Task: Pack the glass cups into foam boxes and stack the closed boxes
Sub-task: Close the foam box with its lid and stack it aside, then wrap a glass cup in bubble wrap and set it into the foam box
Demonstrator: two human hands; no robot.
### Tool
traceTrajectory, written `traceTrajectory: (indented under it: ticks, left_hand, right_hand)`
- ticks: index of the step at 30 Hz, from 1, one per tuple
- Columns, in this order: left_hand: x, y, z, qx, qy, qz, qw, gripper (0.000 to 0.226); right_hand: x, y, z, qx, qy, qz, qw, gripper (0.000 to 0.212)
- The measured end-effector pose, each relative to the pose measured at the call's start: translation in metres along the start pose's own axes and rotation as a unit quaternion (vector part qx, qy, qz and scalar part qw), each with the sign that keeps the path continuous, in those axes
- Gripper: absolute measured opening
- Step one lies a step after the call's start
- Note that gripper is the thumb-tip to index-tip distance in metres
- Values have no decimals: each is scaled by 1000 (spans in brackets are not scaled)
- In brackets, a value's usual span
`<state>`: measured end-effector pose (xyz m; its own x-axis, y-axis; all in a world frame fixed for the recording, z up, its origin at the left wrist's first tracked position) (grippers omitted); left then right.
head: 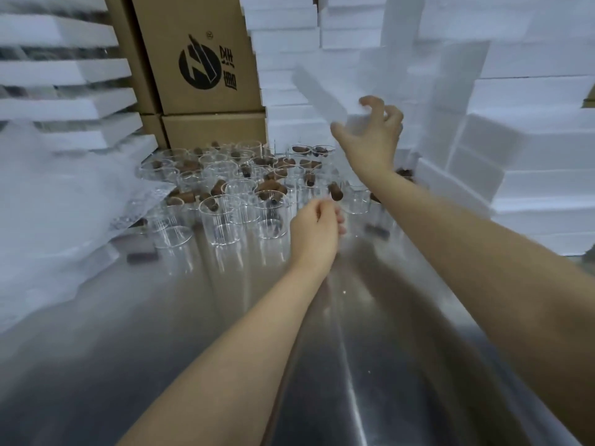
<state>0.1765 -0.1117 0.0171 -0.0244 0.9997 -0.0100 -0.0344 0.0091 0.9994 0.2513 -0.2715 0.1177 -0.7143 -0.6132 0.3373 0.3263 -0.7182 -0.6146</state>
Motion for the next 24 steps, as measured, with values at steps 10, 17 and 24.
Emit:
traceTrajectory:
  ticks: [10,17,24]
  left_hand:
    - [42,16,-40,-13,-16,-210,977,51]
    - [93,5,-47,35,-104,-167,980,43]
    - [97,-15,-47,127,-223,79,963,87]
  right_hand:
    - [1,-11,-145,-390,-371,564,627,55]
    - [-4,-3,-156,-352,-498,388,691,63]
    - [21,23,-35,-102,-124,38,986,33]
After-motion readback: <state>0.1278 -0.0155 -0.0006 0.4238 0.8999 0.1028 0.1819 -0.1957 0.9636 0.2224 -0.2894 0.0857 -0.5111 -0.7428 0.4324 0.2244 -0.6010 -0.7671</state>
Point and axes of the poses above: each hand's wrist, its own z-axis towards the middle knuckle, its own x-axis out of the back of the hand, y = z × x, the point moved 9 cm from there along z, towards the middle knuckle, and after that the axes turned 9 degrees about x, right-handed, at the moved point
